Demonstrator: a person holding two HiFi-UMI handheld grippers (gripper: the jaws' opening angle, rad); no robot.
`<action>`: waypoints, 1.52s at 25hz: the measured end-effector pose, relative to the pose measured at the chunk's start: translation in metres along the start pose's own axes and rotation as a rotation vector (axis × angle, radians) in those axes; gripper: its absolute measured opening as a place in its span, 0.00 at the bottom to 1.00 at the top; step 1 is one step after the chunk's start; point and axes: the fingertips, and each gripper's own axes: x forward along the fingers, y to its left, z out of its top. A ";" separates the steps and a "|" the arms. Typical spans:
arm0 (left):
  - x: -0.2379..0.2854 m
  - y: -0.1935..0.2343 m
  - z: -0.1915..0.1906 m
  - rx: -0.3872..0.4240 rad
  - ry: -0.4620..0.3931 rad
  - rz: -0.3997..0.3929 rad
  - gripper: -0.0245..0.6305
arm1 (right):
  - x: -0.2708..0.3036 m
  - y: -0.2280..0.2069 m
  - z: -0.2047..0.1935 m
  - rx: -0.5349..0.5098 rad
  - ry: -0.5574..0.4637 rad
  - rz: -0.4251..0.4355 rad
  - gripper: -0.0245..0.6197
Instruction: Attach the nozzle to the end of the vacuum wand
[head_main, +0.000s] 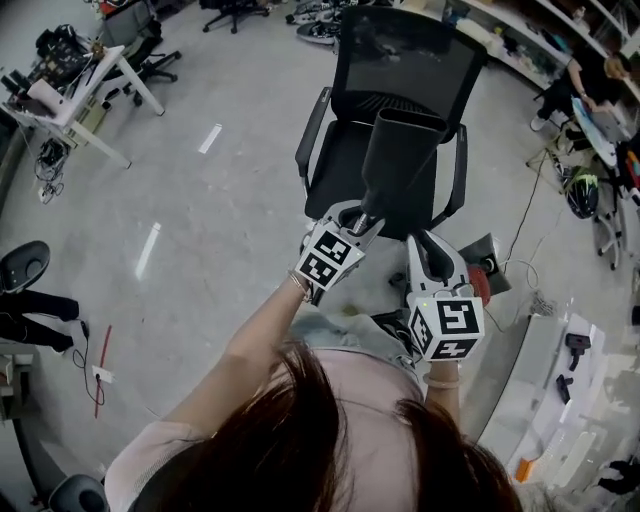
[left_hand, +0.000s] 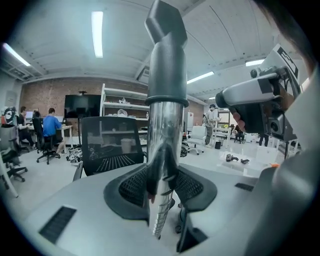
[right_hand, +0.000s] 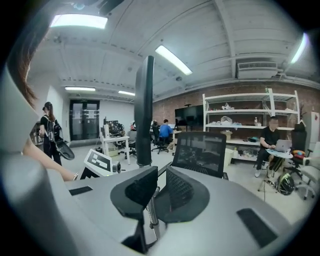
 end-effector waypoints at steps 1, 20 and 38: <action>-0.002 0.000 0.000 0.002 -0.001 -0.007 0.27 | -0.004 0.000 -0.001 0.024 -0.007 -0.022 0.14; -0.027 -0.007 0.003 0.004 -0.005 -0.069 0.27 | -0.052 0.033 0.007 0.126 -0.073 -0.144 0.11; 0.036 -0.031 0.010 0.013 0.050 -0.039 0.27 | -0.055 -0.040 -0.016 0.162 -0.027 0.006 0.11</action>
